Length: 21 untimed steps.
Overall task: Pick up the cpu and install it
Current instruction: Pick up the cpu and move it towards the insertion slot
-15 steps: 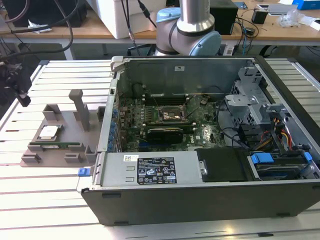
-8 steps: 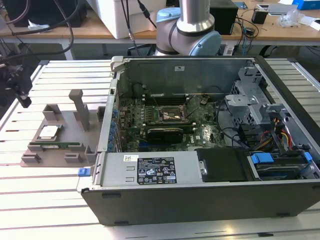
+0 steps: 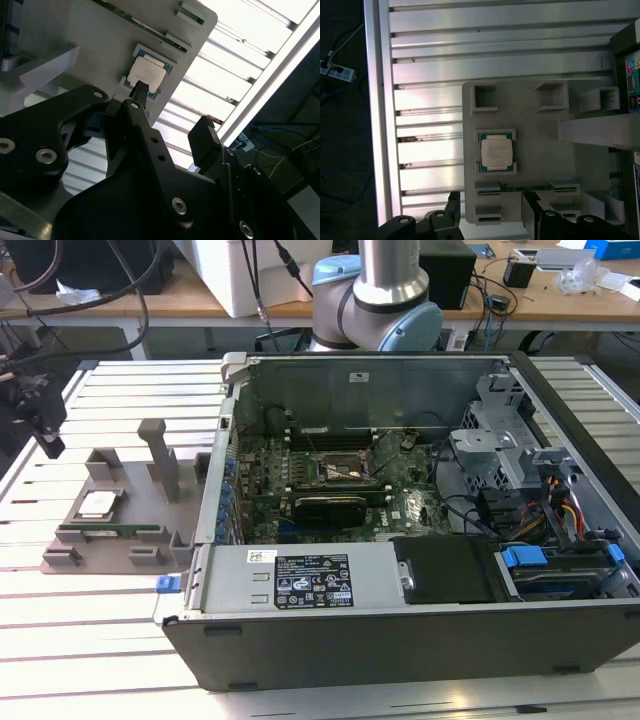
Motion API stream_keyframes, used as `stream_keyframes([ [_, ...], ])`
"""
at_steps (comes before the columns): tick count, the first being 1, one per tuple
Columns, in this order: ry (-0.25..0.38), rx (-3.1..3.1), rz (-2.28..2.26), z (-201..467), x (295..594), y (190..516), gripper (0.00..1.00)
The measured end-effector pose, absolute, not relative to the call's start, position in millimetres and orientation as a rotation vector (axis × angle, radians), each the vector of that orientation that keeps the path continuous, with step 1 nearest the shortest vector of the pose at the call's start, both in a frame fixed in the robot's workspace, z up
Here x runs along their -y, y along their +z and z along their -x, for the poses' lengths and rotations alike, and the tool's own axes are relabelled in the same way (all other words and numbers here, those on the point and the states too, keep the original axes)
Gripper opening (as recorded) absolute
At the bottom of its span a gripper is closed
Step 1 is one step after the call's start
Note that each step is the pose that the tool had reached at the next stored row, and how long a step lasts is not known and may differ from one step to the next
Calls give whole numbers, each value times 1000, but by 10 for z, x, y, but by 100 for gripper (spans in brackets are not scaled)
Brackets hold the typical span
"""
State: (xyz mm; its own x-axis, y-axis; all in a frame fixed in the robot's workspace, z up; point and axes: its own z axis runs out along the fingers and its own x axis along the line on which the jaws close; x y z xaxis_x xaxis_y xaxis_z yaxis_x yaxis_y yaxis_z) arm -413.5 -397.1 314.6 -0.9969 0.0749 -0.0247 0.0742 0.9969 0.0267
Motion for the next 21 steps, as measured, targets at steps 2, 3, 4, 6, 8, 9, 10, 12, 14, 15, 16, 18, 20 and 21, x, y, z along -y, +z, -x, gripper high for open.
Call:
stream_keyframes([
  [2, 40, -3113, -116, 4135, 3971, 3134, 60],
  [3, 40, -3113, -116, 4135, 3971, 3126, 60],
  [4, 40, -3114, -116, 4135, 3971, 3116, 60],
  [6, 40, -3113, -116, 4135, 3971, 3100, 60],
  [8, 40, -3114, -116, 4135, 3971, 3080, 60],
  [9, 40, -3114, -116, 4135, 3971, 3075, 60],
  [10, 40, -3114, -116, 4135, 3971, 3071, 60],
  [12, 40, -3114, -116, 4135, 3971, 3050, 60],
  [14, 40, -3114, -116, 4135, 3971, 3039, 60],
  [15, 40, -3114, -116, 4135, 3971, 3030, 60],
  [16, 40, -3114, -116, 4135, 3971, 3020, 60],
  [18, 40, -3114, -116, 4135, 3971, 3007, 60],
  [20, 40, -3114, -116, 4135, 3971, 2996, 60],
  [21, 40, -3114, -116, 4135, 3971, 2990, 60],
])
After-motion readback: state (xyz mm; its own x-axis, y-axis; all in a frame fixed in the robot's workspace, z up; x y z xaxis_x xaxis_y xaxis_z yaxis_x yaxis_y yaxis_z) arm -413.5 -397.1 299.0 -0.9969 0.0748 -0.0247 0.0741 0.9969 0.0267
